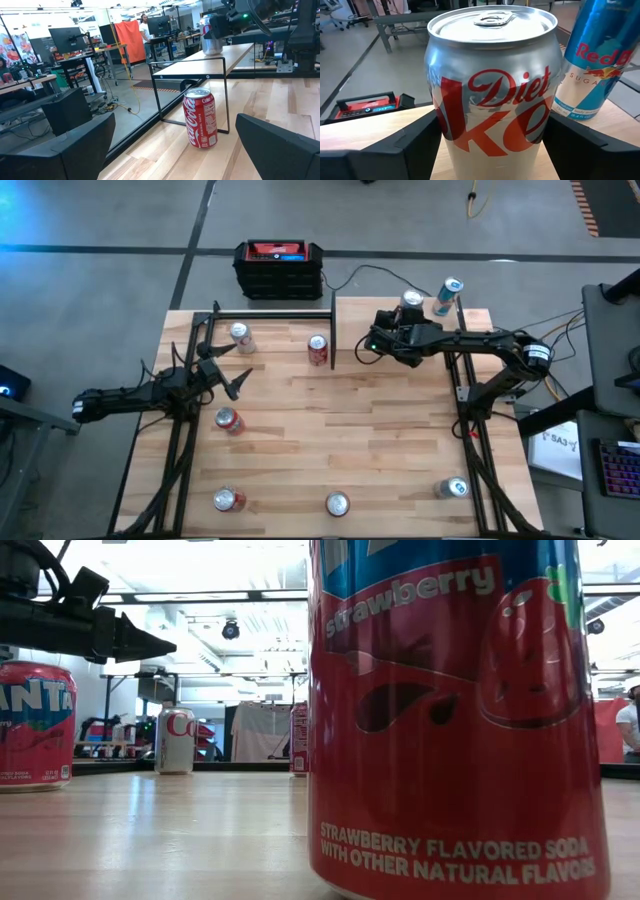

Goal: Place canned beverage on shelf
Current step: Put the bottom silver soda can on the shelf

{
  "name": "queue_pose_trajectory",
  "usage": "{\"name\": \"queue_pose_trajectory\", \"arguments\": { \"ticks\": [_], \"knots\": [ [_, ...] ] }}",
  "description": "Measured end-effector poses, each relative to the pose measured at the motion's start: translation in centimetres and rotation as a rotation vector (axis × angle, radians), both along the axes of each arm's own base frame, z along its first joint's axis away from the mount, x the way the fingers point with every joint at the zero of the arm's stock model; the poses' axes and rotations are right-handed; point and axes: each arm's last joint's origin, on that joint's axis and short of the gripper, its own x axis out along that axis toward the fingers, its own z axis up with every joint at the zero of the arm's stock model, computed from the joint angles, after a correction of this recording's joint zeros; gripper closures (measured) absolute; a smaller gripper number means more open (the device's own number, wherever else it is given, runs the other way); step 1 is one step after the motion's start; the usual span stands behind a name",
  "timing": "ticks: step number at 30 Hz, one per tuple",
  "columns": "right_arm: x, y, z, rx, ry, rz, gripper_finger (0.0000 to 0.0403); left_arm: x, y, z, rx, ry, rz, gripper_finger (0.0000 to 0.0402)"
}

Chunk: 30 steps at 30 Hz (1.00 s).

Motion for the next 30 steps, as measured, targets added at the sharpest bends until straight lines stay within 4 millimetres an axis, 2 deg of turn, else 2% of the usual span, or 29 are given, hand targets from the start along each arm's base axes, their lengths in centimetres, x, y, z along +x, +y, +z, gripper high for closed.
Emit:
{"name": "queue_pose_trajectory", "arguments": {
  "ticks": [30],
  "knots": [
    [-1.5, -2.7, 0.0, -0.002, 0.001, -0.113, 0.0106, 0.0, 0.0, 0.0, 0.000, 0.000, 0.000, 0.0003]
  ]
}}
